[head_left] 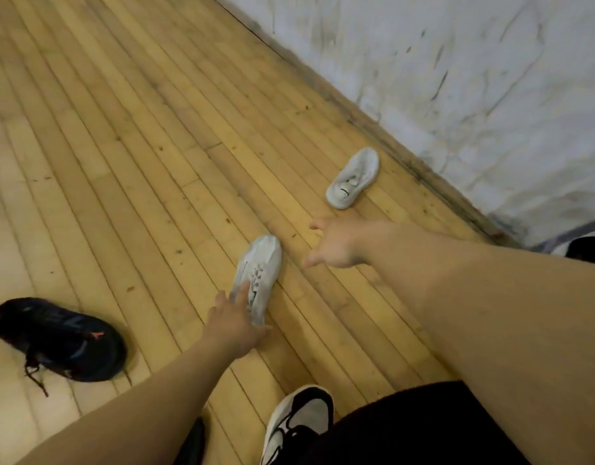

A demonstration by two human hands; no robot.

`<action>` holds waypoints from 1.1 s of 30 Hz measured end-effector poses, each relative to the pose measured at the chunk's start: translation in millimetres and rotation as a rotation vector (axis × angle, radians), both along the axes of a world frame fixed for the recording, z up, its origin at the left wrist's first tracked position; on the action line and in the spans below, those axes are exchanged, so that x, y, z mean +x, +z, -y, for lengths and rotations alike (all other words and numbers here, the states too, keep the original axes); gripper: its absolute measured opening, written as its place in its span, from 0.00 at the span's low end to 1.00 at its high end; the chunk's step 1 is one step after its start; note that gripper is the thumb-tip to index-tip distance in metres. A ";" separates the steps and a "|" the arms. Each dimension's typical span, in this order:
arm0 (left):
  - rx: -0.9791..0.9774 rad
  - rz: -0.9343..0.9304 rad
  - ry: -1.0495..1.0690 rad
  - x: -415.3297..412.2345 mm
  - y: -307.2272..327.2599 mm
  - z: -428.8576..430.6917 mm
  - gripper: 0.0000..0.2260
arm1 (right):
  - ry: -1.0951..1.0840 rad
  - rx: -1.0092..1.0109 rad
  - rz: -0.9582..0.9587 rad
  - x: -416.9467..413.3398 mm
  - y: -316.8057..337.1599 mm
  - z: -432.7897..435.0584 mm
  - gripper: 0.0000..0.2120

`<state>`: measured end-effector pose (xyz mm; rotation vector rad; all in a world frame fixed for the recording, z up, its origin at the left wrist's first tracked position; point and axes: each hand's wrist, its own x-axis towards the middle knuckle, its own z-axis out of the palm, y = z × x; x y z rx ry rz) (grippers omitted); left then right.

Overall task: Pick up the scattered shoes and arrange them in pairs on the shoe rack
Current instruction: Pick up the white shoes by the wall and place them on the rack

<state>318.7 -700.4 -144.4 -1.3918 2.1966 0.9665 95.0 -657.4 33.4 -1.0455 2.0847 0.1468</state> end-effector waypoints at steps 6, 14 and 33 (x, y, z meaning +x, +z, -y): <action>-0.174 0.002 0.001 -45.8 -40.6 19.5 0.43 | 0.097 0.015 -0.088 -82.4 -73.1 15.5 0.38; -0.297 -0.128 0.022 -140.1 -68.5 63.2 0.32 | 0.037 0.000 -0.160 -170.5 -153.1 55.5 0.38; -0.404 0.033 -0.052 -152.0 -83.8 57.0 0.27 | -0.125 -0.185 0.109 -204.0 -182.7 72.7 0.43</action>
